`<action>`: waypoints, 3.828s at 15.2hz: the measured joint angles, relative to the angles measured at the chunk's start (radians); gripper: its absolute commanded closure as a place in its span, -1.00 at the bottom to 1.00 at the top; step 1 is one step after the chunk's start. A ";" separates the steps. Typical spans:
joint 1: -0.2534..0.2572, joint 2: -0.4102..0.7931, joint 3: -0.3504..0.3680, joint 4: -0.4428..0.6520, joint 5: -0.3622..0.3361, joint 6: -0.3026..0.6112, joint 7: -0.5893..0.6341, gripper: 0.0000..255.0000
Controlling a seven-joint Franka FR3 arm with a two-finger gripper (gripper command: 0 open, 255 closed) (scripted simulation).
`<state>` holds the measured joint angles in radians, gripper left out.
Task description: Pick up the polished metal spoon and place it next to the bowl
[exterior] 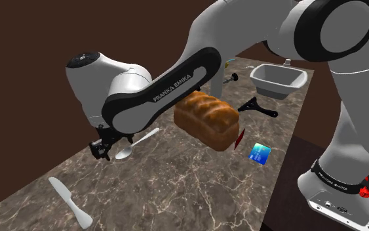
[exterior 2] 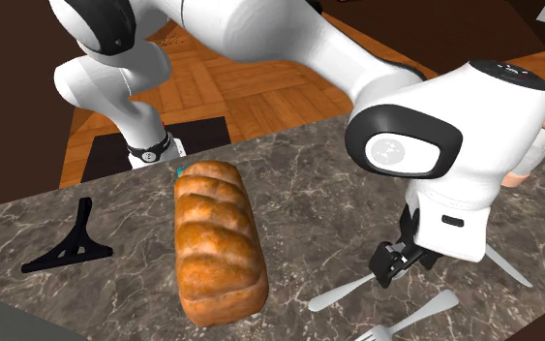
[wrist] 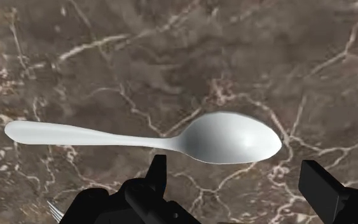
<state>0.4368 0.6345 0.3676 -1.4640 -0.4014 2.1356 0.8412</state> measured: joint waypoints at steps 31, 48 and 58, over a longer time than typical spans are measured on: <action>-0.001 -0.055 0.019 0.079 0.033 -0.128 -0.033 1.00; 0.018 -0.079 0.032 0.271 0.057 -0.337 -0.078 1.00; -0.151 -0.322 0.034 -0.041 0.152 -0.238 -0.200 1.00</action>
<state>0.2862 0.3124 0.4017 -1.5046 -0.2492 1.8975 0.6414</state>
